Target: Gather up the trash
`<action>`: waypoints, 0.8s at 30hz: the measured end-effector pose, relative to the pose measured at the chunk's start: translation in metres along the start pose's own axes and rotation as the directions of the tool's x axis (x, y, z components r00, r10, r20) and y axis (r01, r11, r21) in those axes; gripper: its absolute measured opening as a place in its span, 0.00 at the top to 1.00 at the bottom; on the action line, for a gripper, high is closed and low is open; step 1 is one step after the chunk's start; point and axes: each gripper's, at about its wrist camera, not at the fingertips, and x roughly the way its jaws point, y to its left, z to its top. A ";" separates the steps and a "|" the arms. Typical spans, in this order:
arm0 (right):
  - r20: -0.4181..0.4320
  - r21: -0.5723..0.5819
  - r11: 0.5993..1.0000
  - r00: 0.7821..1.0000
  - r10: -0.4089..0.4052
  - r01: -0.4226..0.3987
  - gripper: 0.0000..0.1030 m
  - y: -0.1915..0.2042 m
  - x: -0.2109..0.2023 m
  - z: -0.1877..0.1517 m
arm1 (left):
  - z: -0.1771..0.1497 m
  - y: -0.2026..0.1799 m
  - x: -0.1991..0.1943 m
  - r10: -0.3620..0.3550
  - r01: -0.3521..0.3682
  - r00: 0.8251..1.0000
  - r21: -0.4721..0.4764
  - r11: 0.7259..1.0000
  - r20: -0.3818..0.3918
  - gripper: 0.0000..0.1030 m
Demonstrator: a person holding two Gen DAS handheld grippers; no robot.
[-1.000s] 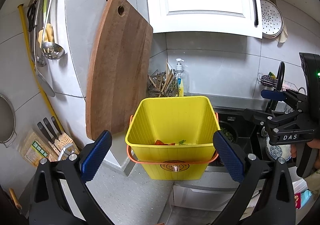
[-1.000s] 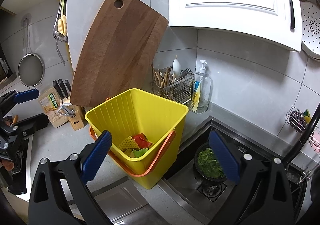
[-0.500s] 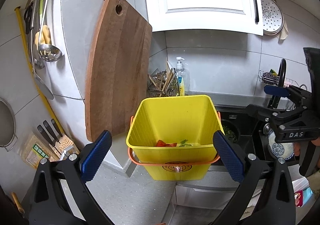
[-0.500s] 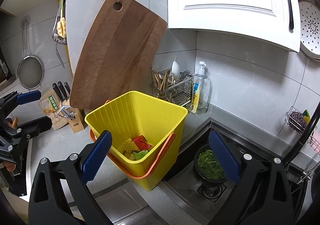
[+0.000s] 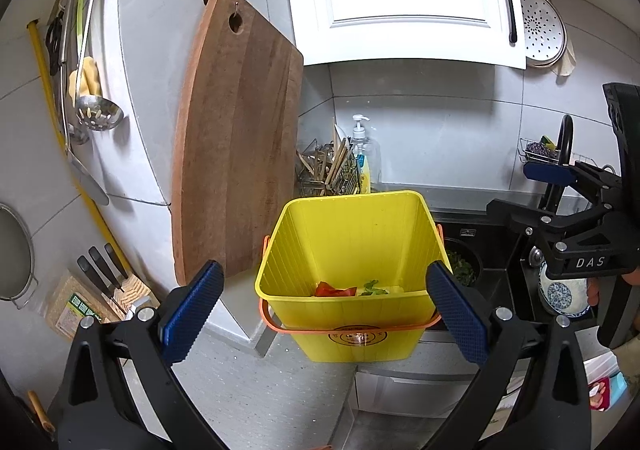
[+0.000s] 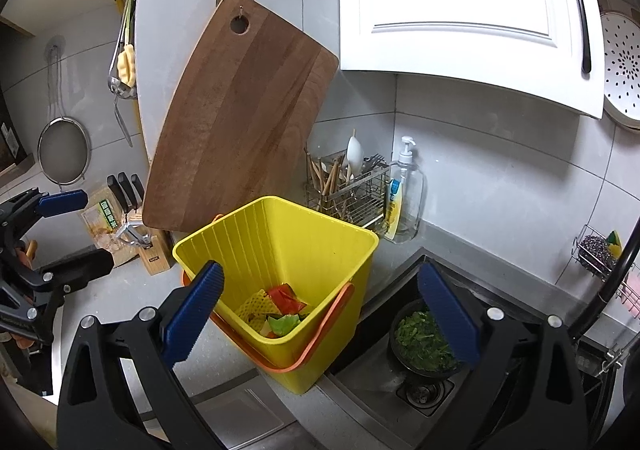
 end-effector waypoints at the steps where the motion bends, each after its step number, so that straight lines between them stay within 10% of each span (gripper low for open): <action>1: -0.001 0.000 1.000 1.000 0.000 0.000 0.08 0.000 0.001 0.000 | 0.000 0.000 0.000 -0.001 0.001 1.000 -0.001 1.000 -0.002 0.04; 24: -0.010 -0.007 1.000 1.000 -0.021 0.021 0.08 0.010 0.010 0.005 | 0.001 0.013 0.009 -0.023 0.023 1.000 -0.010 1.000 -0.005 0.04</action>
